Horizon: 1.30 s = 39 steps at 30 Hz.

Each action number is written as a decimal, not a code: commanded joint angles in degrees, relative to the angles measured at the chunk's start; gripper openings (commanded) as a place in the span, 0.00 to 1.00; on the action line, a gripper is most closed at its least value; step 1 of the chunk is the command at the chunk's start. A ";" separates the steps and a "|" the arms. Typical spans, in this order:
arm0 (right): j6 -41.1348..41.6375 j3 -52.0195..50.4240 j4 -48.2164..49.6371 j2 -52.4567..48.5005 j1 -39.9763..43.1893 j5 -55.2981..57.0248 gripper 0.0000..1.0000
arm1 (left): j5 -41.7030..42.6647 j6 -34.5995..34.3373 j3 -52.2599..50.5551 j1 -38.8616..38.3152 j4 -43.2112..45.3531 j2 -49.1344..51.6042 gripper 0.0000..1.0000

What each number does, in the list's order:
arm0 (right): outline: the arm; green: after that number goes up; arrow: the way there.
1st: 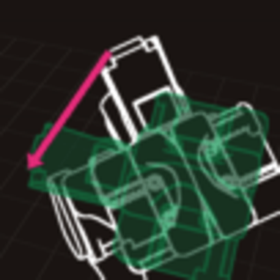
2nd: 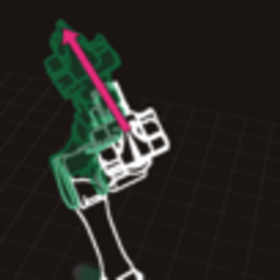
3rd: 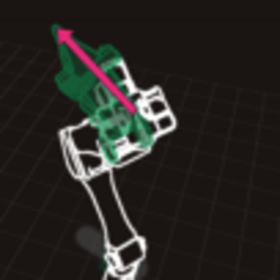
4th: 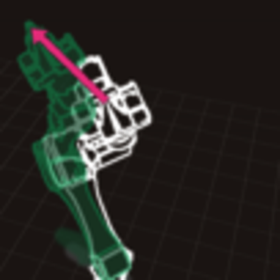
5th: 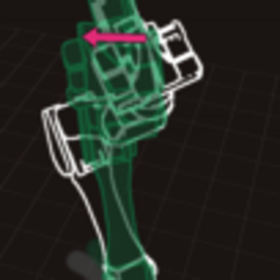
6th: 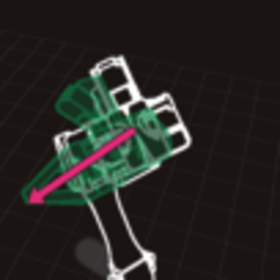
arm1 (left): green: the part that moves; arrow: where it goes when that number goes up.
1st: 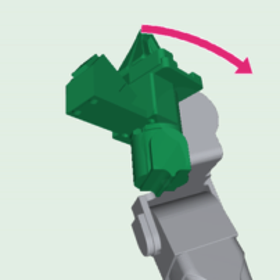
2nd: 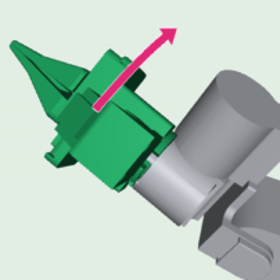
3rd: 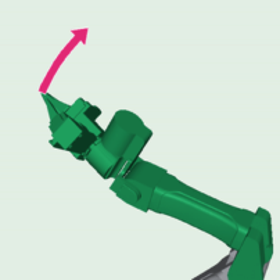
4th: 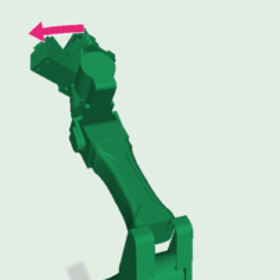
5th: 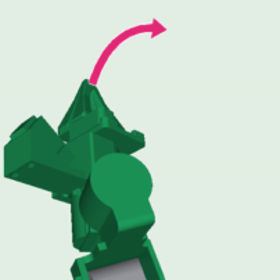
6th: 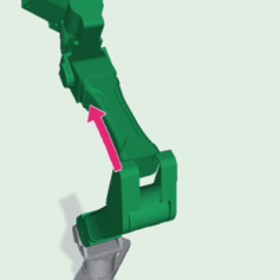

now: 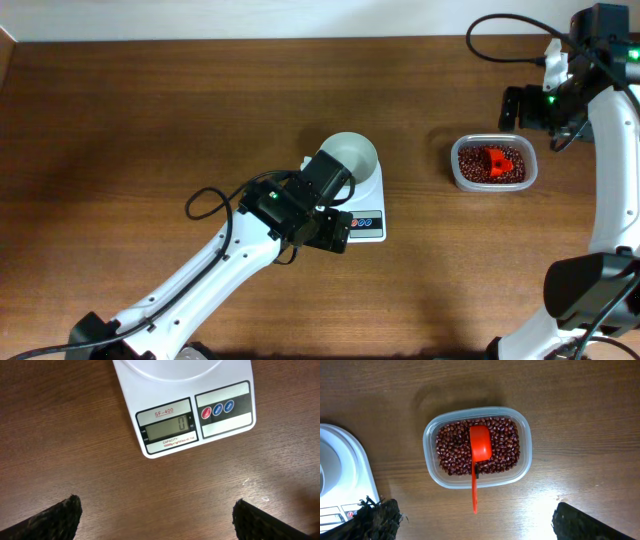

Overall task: Scoop item into bowl and weigh 50g on scale
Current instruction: 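Lower the right gripper holding the red scoop into the beans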

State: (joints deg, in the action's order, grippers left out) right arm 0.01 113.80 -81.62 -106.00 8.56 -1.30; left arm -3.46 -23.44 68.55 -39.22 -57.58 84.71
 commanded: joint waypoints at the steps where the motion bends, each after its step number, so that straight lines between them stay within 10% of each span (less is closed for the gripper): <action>1: 0.28 0.85 1.27 1.42 0.09 0.48 0.99 | -0.68 -0.55 -0.52 -0.15 0.11 -0.39 0.99; 5: 0.68 0.87 2.82 1.44 0.09 -1.68 0.96 | -0.68 -0.55 -0.52 -0.15 0.11 -0.39 0.99; 7: 1.11 0.87 -1.01 1.46 0.20 -1.66 0.31 | -0.68 -0.55 -0.52 -0.15 0.11 -0.39 0.99; 9: 0.87 0.85 -3.58 1.46 0.07 -1.66 0.20 | -0.68 -0.55 -0.52 -0.15 0.11 -0.39 0.99; 17: 0.24 -1.16 -3.30 8.02 0.04 -1.86 0.36 | -0.68 -0.55 -0.52 -0.15 0.11 -0.39 0.99; 22: 0.68 -29.05 18.51 22.05 0.02 -1.68 0.39 | -0.68 -0.55 -0.52 -0.15 0.11 -0.39 0.99; 25: -3.23 -41.55 31.23 24.57 0.02 -1.79 0.64 | -0.68 -0.55 -0.52 -0.15 0.09 -0.39 0.99; 39: -9.68 -46.40 41.66 10.71 0.02 -3.15 0.47 | -0.66 -0.55 -0.52 -0.15 0.11 -0.39 0.99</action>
State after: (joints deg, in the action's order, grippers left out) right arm -8.14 67.57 -41.01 -95.42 8.54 -5.93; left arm -3.51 -23.44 68.45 -39.22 -57.54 84.73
